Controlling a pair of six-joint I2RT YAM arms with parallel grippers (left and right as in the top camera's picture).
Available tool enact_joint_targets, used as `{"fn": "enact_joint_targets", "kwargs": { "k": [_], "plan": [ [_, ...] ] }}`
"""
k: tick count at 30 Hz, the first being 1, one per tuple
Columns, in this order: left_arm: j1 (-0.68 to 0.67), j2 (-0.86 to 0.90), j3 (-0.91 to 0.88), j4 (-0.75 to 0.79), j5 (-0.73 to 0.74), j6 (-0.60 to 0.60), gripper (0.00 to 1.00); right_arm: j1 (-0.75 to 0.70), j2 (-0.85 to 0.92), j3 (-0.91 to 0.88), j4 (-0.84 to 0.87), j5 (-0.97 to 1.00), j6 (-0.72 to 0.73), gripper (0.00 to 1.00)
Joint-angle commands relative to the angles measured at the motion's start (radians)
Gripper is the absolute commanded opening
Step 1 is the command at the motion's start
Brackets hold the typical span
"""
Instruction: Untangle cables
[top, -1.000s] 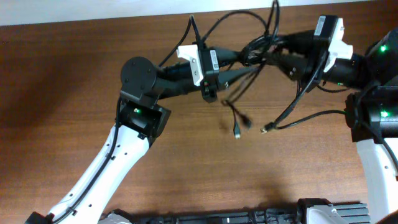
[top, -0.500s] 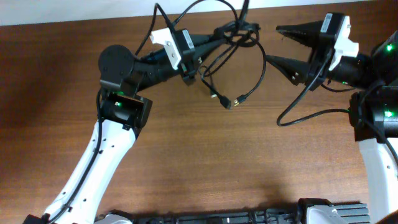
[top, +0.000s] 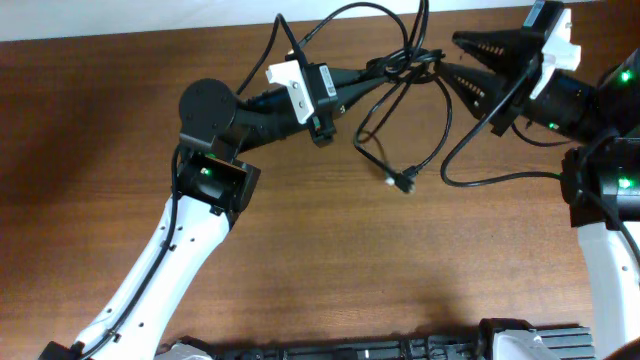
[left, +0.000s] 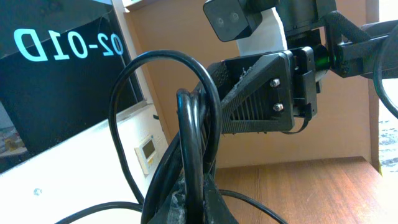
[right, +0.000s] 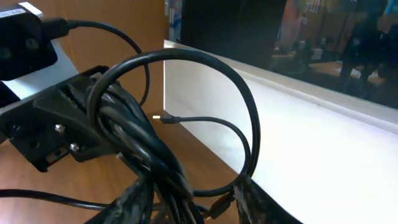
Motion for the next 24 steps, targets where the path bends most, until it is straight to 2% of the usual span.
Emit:
{"fn": "enact_joint_targets", "kwargs": {
  "k": [1, 8, 9, 11, 13, 16, 18, 20, 23, 24],
  "plan": [
    [0.003, 0.0, 0.008, 0.006, -0.01, 0.017, 0.0, -0.006, -0.002, 0.021, 0.019, 0.006, 0.004, 0.42],
    [0.0, 0.0, 0.008, 0.001, 0.026, 0.016, 0.0, -0.003, -0.002, 0.021, 0.104, -0.103, 0.004, 0.41],
    [-0.005, 0.0, 0.008, -0.001, 0.025, 0.016, 0.0, -0.003, -0.002, 0.021, 0.111, -0.119, 0.004, 0.39],
    [-0.021, 0.0, 0.008, 0.002, 0.025, 0.016, 0.0, -0.003, -0.002, 0.021, 0.111, -0.126, 0.004, 0.18],
    [-0.036, 0.0, 0.008, 0.004, 0.024, 0.017, 0.0, -0.003, -0.002, 0.021, 0.111, -0.163, 0.004, 0.08],
    [-0.038, 0.0, 0.008, 0.011, 0.024, 0.016, 0.0, -0.003, -0.001, 0.021, 0.111, -0.165, 0.004, 0.09],
    [-0.038, 0.0, 0.008, 0.011, 0.024, 0.016, 0.0, -0.003, -0.001, 0.021, 0.11, -0.165, 0.004, 0.22],
    [-0.038, 0.0, 0.008, 0.019, 0.024, 0.016, 0.0, -0.003, 0.005, 0.021, 0.107, -0.165, 0.004, 0.28],
    [-0.038, 0.0, 0.008, 0.031, 0.024, 0.016, 0.0, -0.003, 0.011, 0.021, 0.107, -0.166, 0.004, 0.26],
    [-0.038, 0.0, 0.008, 0.032, 0.024, 0.016, 0.0, -0.003, 0.011, 0.021, 0.107, -0.166, 0.004, 0.15]
  ]
}}
